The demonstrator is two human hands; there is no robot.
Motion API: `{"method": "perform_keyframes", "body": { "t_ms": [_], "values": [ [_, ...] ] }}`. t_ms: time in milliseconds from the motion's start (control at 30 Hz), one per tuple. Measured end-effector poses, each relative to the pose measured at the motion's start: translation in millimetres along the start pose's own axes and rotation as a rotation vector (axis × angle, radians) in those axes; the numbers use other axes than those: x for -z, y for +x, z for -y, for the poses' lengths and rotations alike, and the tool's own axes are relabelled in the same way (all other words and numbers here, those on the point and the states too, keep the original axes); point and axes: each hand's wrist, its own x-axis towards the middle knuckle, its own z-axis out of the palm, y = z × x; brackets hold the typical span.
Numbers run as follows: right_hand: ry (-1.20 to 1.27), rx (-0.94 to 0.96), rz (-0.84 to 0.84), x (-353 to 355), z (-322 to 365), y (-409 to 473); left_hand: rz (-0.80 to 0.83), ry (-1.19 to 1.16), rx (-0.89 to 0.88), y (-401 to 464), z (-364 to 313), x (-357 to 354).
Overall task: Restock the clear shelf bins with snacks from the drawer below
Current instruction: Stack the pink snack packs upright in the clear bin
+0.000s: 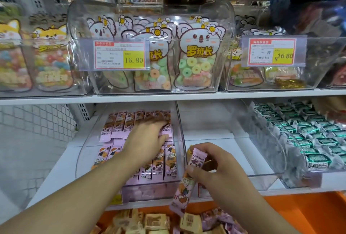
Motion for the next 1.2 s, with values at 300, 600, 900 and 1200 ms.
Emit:
{"method": "perform_keyframes", "body": {
  "t_ms": [300,600,900,1200],
  "values": [
    [-0.016,-0.015,-0.005,-1,1,0,-0.012,0.108,-0.107,11,5,-4],
    [-0.006,-0.006,0.01,0,3,-1,0.054,-0.003,-0.069,-3,4,5],
    [0.058,0.06,-0.031,-5,20,-6,0.107,-0.582,0.145,-92,-42,66],
    [0.188,0.178,0.076,-46,51,-24,0.199,-0.853,0.363,-151,-24,92]
  ]
}}
